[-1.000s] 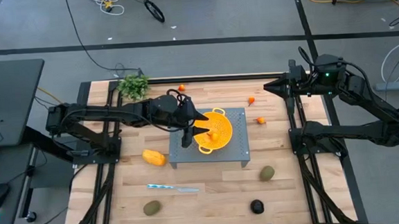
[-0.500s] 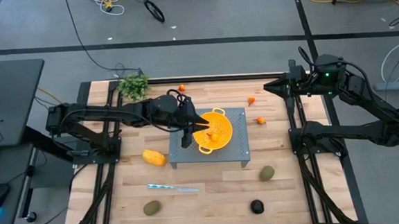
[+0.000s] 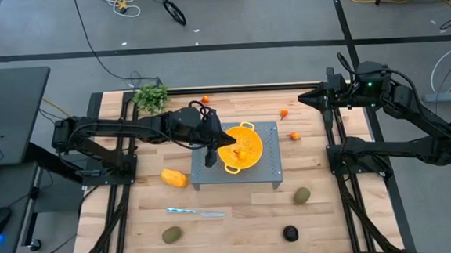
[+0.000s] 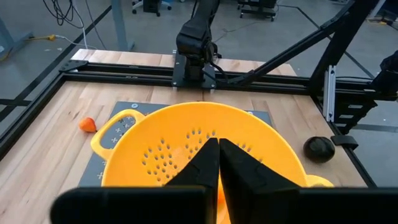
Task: Pick & Place Fruit
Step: Put the right bottom pear into the strainer bowl on the shelf
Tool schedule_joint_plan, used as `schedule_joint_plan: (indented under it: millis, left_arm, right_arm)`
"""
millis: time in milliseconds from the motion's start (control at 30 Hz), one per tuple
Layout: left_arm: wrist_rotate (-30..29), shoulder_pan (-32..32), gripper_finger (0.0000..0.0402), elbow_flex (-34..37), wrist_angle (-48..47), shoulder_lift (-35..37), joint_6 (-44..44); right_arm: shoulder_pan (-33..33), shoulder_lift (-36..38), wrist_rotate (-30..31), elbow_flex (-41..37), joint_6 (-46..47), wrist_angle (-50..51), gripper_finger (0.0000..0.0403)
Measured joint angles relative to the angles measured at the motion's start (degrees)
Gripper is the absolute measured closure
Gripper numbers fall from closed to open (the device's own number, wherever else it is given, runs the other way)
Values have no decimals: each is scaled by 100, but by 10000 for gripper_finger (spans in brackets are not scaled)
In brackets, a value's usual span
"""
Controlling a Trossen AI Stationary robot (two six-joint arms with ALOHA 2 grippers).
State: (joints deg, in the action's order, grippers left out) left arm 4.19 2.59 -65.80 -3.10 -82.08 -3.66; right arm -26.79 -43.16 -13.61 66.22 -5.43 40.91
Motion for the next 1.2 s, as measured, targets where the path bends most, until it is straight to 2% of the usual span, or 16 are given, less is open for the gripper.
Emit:
schedule_joint_plan:
  millis: [267, 733, 967, 1200]
  left_arm:
    - [188, 1, 396, -3, -46, 138, 66]
    - [76, 191, 400, -2, -699, 1385, -62]
    - [38, 344, 400, -5, -800, 1697, -54]
    - [335, 511, 400, 0, -802, 2084, -63]
  right_arm:
    - [0, 0, 0, 0, 2, 0, 355]
    - [0, 0, 1, 0, 0, -2, 355]
    - [-1, 2, 1, 0, 0, -2, 355]
    - [-1, 2, 0, -1, 0, -2, 355]
